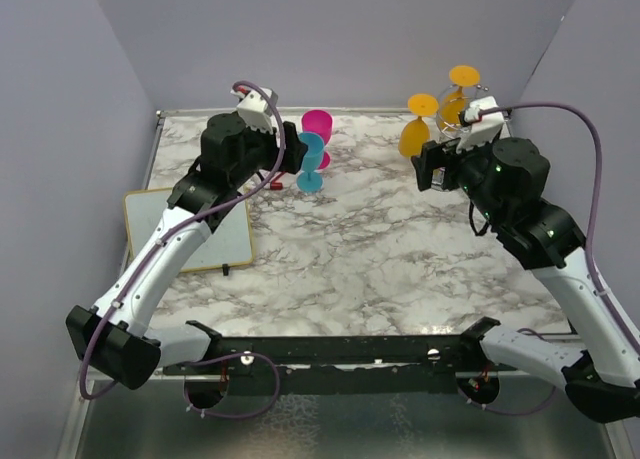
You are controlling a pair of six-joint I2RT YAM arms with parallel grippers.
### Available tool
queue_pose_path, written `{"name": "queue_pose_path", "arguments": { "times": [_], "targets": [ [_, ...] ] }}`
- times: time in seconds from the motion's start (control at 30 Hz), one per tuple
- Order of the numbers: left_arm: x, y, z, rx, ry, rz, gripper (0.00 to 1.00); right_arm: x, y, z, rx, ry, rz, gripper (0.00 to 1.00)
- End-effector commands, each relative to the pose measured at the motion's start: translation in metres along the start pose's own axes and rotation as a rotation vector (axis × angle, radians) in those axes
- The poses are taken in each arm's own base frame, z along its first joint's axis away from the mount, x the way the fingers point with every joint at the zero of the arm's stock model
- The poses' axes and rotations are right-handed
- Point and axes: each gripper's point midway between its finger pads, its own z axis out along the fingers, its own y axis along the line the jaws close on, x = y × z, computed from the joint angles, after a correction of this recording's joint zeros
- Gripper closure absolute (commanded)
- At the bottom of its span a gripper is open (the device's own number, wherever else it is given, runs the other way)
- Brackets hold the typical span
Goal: Take the wine glass off the wine glass rack
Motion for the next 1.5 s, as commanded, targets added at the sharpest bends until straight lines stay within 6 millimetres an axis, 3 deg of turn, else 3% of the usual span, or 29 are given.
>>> {"name": "queue_pose_path", "arguments": {
  "times": [0.0, 0.17, 0.4, 0.6, 0.73, 1.03, 1.47],
  "targets": [
    [0.014, -0.003, 0.012, 0.051, -0.022, 0.037, 0.18, 0.014, -0.006, 0.021, 0.069, 0.148, -0.02, 0.13],
    [0.021, -0.006, 0.002, 0.073, -0.026, 0.045, 0.18, 0.021, 0.004, 0.063, 0.092, 0.206, -0.004, 0.17],
    [0.018, -0.01, -0.011, 0.053, -0.058, 0.067, 0.18, 0.029, -0.015, 0.128, 0.258, 0.318, -0.185, 0.28],
    [0.02, -0.015, -0.01, 0.054, -0.052, 0.073, 0.18, 0.037, -0.032, 0.169, 0.399, 0.366, -0.355, 0.31],
    [0.023, -0.018, -0.009, 0.063, -0.042, 0.073, 0.18, 0.042, -0.04, 0.193, 0.457, 0.382, -0.51, 0.4],
    [0.027, -0.019, -0.005, 0.064, -0.028, 0.071, 0.18, 0.045, -0.05, 0.228, 0.554, 0.395, -0.698, 0.5],
    [0.03, -0.017, -0.004, 0.05, -0.017, 0.079, 0.18, 0.038, -0.055, 0.246, 0.583, 0.363, -0.818, 0.53]
  ]
}}
